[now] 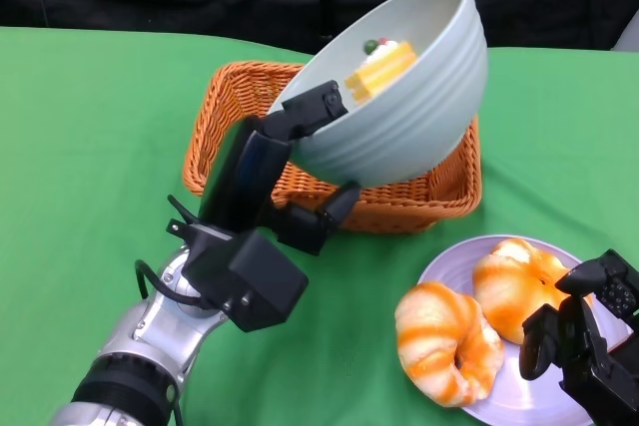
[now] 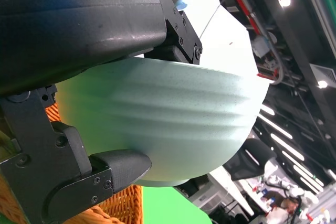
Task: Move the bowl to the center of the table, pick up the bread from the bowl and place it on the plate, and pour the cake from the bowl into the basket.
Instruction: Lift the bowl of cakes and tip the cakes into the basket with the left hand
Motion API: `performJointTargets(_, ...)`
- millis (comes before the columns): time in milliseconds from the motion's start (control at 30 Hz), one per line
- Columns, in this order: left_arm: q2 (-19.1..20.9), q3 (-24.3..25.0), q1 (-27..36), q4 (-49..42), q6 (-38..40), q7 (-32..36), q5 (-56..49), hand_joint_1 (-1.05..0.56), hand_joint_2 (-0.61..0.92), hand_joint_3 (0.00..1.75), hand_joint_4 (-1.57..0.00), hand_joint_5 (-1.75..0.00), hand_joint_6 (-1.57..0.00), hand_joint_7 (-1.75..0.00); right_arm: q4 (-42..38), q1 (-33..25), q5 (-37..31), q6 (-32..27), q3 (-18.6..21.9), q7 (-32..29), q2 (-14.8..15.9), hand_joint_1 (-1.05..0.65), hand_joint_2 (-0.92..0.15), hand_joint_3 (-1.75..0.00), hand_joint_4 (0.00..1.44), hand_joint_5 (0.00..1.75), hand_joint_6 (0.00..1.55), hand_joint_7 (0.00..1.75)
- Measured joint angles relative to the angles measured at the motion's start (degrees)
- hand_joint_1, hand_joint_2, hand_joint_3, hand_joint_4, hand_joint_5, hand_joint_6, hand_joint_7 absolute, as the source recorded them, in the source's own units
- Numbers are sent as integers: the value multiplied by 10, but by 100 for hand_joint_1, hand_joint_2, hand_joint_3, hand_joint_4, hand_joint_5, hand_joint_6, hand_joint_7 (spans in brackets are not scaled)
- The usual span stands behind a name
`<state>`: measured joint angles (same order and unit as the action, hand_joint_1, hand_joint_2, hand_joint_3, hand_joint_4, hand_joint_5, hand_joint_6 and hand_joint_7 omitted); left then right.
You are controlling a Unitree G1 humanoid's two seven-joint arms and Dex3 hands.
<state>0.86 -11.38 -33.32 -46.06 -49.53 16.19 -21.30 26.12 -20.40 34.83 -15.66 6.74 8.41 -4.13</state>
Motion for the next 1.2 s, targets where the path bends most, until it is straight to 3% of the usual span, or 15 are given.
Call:
performJointTargets(600, -21, 11, 0, 25, 41, -83, 60, -13, 23, 168, -99, -175, -88, -164, 52, -8, -2, -23, -9, -31, 0, -10, -55, -122, 91, 175, 77, 165)
performJointTargets(1200, -88, 50, 42, 148, 190, -165, 199, -8, 22, 170, -99, -175, -89, -167, 85, -16, -1, -41, -14, -48, 1, -10, -51, -129, 92, 175, 78, 166)
